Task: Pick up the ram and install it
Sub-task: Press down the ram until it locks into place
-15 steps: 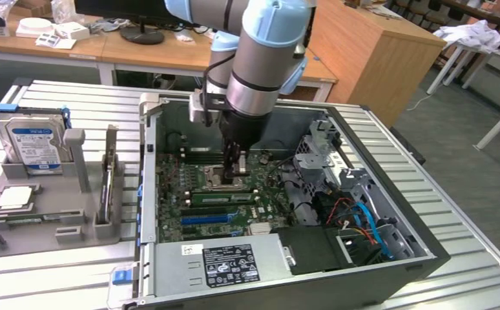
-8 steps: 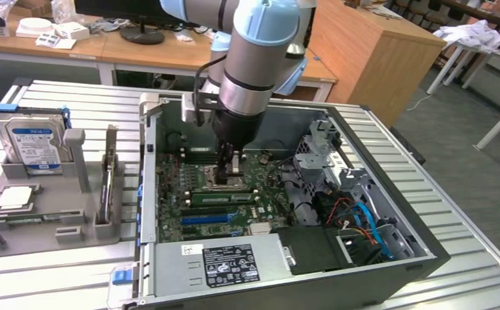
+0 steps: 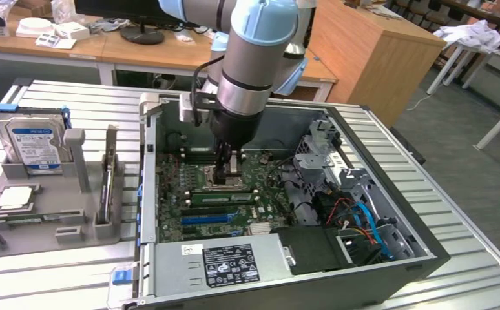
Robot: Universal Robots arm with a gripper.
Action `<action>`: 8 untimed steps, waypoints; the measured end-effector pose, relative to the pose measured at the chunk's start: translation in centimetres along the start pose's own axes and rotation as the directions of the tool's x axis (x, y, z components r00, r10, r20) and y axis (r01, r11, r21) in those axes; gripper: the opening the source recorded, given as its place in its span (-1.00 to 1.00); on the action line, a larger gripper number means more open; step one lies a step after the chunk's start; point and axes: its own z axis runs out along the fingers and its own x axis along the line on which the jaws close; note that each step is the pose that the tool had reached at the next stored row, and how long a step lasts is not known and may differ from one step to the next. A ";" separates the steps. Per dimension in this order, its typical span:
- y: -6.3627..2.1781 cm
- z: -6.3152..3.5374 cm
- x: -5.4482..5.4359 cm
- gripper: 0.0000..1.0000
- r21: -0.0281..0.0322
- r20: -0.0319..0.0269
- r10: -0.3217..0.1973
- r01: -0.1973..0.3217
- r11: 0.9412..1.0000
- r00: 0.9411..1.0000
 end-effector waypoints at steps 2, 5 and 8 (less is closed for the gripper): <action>0.00 0.03 0.0 -0.79 0.000 0.000 0.000 0.000 1.000 1.000; 0.00 0.15 0.0 -0.79 0.000 0.000 0.000 0.000 1.000 1.000; 0.00 0.27 0.0 -0.79 0.000 0.000 0.000 0.000 1.000 1.000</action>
